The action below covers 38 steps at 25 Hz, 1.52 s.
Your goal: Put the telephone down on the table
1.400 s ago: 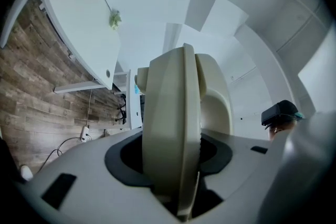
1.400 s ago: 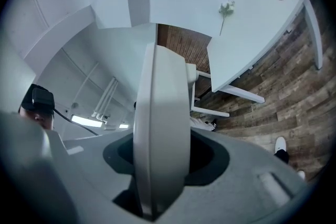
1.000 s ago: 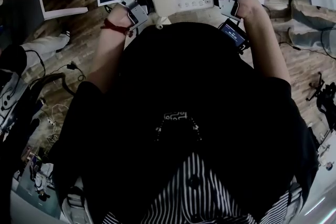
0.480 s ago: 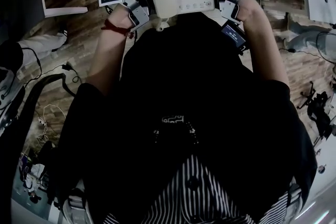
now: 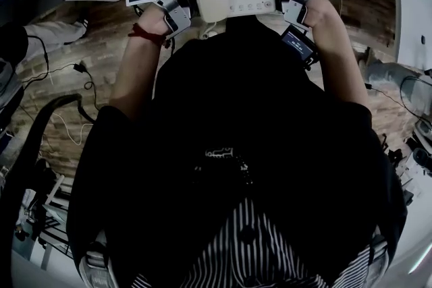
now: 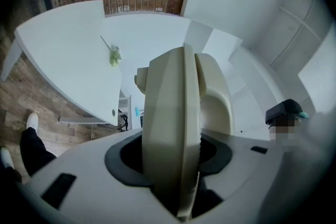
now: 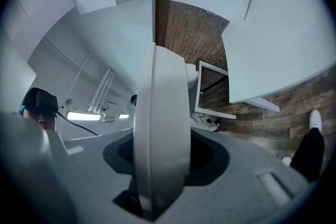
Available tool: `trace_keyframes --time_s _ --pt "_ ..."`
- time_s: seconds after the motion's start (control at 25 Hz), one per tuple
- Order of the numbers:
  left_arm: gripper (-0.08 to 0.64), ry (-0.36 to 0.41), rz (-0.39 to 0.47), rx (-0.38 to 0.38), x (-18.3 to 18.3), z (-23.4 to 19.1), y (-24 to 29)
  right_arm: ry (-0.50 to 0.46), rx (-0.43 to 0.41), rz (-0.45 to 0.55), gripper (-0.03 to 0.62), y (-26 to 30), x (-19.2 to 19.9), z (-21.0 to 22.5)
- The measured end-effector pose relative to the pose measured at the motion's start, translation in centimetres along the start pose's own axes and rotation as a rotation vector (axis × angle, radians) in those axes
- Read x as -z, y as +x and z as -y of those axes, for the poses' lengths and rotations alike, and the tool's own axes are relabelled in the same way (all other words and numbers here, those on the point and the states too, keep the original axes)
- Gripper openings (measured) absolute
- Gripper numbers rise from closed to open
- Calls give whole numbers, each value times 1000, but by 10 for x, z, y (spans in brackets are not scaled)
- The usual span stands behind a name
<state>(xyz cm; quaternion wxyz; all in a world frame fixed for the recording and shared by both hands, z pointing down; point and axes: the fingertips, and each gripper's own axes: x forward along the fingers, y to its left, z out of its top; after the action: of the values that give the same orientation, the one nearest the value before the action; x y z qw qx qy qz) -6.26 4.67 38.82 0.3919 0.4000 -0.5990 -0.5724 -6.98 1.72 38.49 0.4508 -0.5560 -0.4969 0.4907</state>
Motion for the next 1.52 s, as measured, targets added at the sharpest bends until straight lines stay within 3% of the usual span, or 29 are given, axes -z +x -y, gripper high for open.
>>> trace_keyframes --time_s 0.2,0.44,0.84,1.52 --pt "201 -32 -136 65 13 -15 8 -9 81 121 195 -13 15 12" --pt "199 -43 -144 65 15 -22 5 13 84 120 195 -12 18 17" --pt "201 -44 -135 135 14 -21 7 -16 135 104 195 -12 16 15" --pt "201 7 -145 90 12 -17 6 -49 85 100 195 -10 15 12"
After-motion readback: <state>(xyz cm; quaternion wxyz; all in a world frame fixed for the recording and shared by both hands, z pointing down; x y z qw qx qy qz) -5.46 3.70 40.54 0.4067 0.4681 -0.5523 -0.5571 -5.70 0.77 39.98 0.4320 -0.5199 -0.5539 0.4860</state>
